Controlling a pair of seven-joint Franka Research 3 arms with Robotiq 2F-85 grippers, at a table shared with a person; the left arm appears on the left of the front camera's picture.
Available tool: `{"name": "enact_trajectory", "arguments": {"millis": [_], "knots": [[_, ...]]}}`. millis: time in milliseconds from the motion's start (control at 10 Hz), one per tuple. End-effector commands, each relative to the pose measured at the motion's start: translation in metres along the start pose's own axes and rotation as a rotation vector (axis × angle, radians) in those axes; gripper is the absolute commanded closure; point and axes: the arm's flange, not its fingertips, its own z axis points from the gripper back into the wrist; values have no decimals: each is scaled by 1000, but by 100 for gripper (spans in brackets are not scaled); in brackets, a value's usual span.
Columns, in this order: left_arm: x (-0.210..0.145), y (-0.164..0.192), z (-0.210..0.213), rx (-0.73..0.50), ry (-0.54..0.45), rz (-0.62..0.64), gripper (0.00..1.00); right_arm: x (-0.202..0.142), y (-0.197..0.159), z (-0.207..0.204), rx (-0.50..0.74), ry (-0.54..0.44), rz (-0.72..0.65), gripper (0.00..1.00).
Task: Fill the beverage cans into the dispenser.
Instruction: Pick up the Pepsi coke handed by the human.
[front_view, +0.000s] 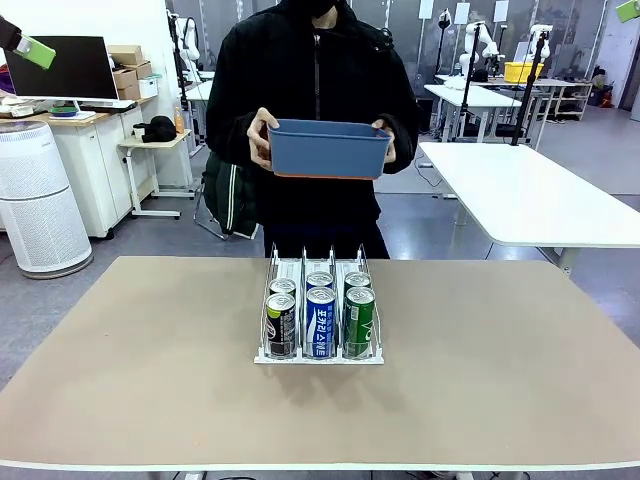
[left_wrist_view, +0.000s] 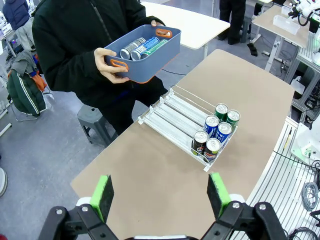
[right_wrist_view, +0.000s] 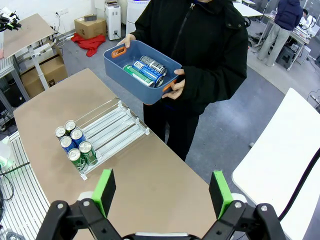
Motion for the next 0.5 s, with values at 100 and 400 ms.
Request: {"name": "enact_trajectory", "arguments": {"millis": [100,400], "knots": [[-1,1,0,1,-1,2,0,0,1,1,2,-2,0,0],[-1,1,0,1,-1,2,0,0,1,1,2,-2,0,0]]}}
